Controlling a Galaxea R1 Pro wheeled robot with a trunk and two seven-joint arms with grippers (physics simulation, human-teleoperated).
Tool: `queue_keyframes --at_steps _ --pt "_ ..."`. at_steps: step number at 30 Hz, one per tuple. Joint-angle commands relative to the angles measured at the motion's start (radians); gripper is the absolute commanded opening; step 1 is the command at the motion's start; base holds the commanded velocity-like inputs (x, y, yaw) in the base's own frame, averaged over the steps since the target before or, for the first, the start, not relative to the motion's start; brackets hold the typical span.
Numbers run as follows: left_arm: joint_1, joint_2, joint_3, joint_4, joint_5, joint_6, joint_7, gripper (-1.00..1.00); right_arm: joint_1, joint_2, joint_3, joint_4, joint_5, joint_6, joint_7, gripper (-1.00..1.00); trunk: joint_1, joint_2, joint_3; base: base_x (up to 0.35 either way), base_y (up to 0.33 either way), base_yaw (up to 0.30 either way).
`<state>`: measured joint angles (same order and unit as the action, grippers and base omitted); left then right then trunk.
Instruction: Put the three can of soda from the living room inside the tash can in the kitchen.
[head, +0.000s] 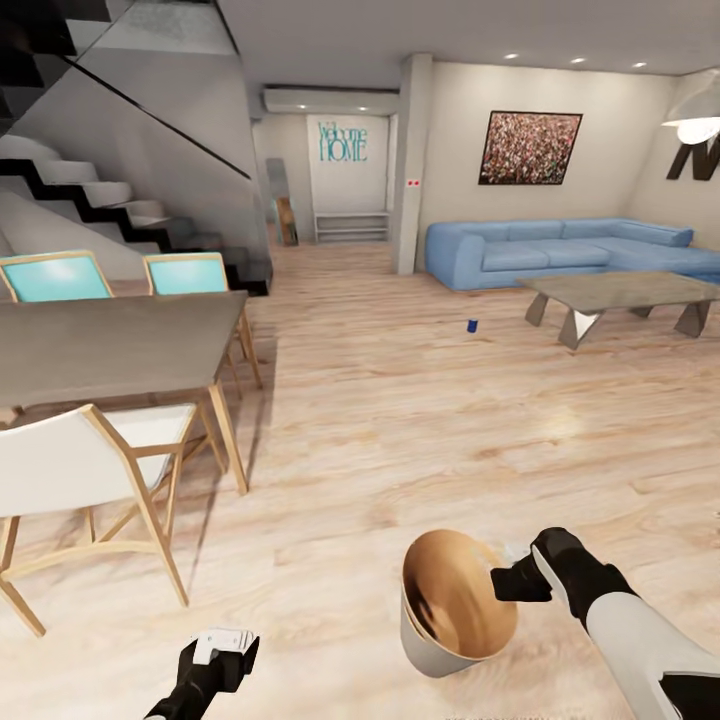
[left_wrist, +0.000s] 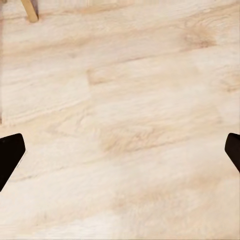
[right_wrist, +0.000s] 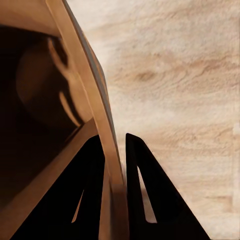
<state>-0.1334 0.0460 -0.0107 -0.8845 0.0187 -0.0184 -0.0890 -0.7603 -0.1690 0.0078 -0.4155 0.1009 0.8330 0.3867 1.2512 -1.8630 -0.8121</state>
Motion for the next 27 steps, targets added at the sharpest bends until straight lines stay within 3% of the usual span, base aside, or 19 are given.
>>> queue_keyframes --at_steps 1,6,9,11,13,17,27 --pt "0.000 0.000 0.000 -0.001 0.000 0.000 0.000 1.00 0.000 -0.002 -0.003 0.000 -0.023 0.005 0.005 -1.00 0.000 0.000 0.001 0.000 0.314 -0.206" --pt "0.000 0.000 0.000 -0.005 0.000 0.000 -0.001 1.00 0.001 -0.020 -0.003 0.000 -0.018 0.005 0.004 -1.00 0.000 0.000 0.004 0.018 0.291 -0.152" --pt "0.000 0.000 0.000 -0.006 0.000 0.000 -0.001 1.00 0.001 -0.058 -0.002 0.001 -0.014 0.005 0.005 -1.00 0.000 0.000 0.005 0.074 0.176 -0.036" --pt "0.000 0.000 0.001 -0.003 0.002 0.000 0.000 1.00 0.002 -0.097 0.000 0.002 -0.013 0.003 0.005 -1.00 0.000 0.000 0.005 0.054 0.067 -0.013" --pt "0.000 0.000 0.001 -0.002 0.002 0.000 0.001 1.00 0.003 -0.114 0.001 0.004 -0.012 -0.004 0.006 -1.00 0.000 0.000 0.005 0.026 0.033 -0.006" --pt "0.000 -0.003 0.001 0.004 -0.009 0.002 0.001 1.00 0.007 -0.164 0.001 0.009 -0.019 -0.068 0.018 -1.00 0.000 0.000 0.005 0.010 -0.101 -0.002" --pt "0.000 -0.005 -0.001 -0.003 -0.007 0.002 0.000 1.00 0.011 -0.171 0.003 0.016 -0.024 -0.087 0.020 -1.00 0.000 0.000 0.006 0.001 -0.271 -0.006"
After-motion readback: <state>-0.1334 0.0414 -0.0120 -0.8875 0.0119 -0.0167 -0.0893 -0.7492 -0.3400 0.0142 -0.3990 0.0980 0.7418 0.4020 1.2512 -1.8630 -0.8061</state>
